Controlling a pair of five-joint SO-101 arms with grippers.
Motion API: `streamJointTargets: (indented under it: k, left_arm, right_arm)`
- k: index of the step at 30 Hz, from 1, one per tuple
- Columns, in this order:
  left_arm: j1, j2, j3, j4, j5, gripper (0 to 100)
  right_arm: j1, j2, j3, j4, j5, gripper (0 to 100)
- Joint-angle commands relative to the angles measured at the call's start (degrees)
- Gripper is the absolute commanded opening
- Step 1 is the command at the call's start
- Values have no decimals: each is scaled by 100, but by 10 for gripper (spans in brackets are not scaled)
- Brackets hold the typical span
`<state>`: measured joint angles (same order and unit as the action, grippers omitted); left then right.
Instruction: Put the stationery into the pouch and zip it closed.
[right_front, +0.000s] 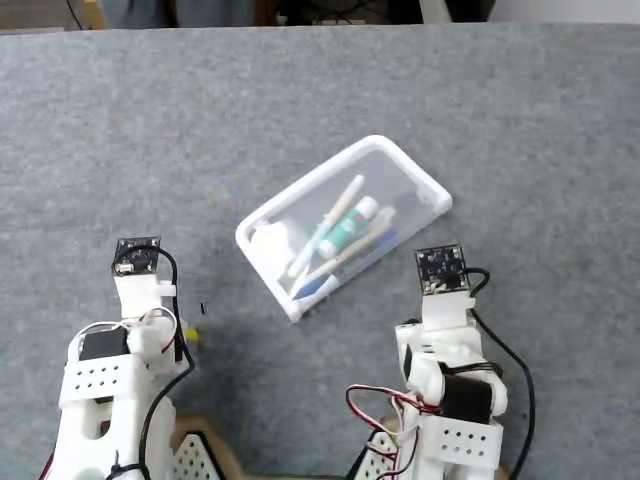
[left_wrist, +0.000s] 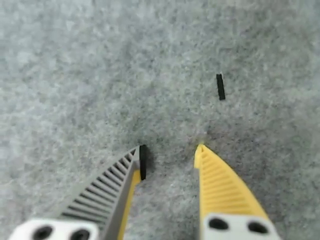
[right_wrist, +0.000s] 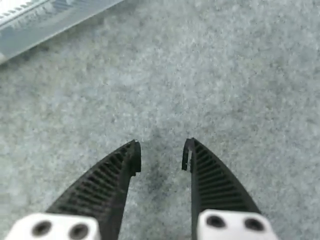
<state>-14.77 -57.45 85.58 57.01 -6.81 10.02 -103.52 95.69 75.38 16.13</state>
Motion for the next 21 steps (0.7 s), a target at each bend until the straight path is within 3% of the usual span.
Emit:
streamJointTargets:
  k: [1, 6, 11, 18, 21]
  left_arm:
    - [-189, -9, -13, -237, -53, 91]
    - [-75, -431, -154, -176, 141, 83]
    - [110, -1248, -75, 466, 404, 83]
    - [673, -2884, 884, 686, 396, 83]
    - [664, -3666, 1042, 1152, 396, 83]
  right_arm:
    - [70, -418, 84, -97, -44, 152]
    - [70, -418, 84, -97, -44, 152]
    - [70, -418, 84, -97, -44, 152]
    - [70, -418, 84, -97, -35, 152]
    - [70, -418, 84, -97, -35, 152]
